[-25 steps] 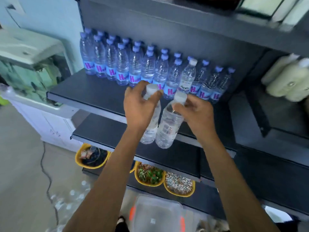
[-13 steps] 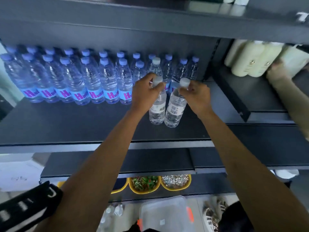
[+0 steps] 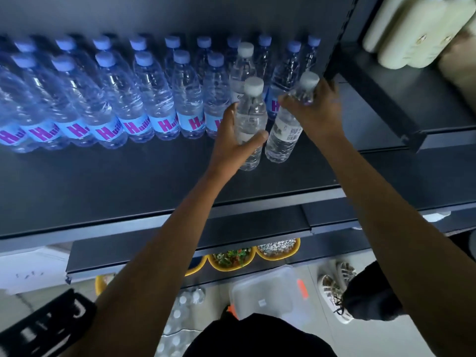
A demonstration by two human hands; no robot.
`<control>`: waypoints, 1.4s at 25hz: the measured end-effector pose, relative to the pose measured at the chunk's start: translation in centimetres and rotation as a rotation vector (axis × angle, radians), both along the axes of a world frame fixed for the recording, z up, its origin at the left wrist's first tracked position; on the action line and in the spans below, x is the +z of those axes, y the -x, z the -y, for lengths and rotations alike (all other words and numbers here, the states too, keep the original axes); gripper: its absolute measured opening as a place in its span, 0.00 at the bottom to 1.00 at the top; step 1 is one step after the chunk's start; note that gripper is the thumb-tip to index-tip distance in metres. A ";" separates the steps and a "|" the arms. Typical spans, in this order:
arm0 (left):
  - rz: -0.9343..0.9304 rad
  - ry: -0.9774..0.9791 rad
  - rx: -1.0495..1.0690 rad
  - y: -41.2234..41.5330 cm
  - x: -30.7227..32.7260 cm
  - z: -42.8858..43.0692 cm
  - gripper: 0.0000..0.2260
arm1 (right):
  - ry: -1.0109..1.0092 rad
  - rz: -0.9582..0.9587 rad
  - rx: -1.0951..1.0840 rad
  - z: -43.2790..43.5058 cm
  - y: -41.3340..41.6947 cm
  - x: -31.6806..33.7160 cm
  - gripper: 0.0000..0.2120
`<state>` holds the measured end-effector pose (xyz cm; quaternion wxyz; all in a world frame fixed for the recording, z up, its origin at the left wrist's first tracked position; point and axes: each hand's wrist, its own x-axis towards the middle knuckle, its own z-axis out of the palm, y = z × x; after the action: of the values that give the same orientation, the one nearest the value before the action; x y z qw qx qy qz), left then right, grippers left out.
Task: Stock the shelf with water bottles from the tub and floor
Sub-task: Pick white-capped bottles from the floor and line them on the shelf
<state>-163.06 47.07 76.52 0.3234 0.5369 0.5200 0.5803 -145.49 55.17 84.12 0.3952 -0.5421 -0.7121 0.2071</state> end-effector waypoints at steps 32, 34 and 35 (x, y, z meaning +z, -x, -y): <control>-0.037 0.270 0.642 -8.8 -3.4 -7.7 0.23 | 0.220 -0.198 -0.149 -4.1 -1.9 -12.3 0.32; -0.015 0.276 0.696 -8.6 -3.2 -8.6 0.25 | 0.223 -0.170 -0.137 -5.0 -1.5 -12.2 0.31; -0.002 0.281 0.717 -8.5 -3.2 -9.0 0.26 | 0.227 -0.149 -0.136 -5.4 -1.3 -12.1 0.31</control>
<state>-154.54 56.10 73.32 0.1697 0.2720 0.7495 0.5792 -144.18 60.59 71.98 0.3963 -0.6134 -0.6144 0.2986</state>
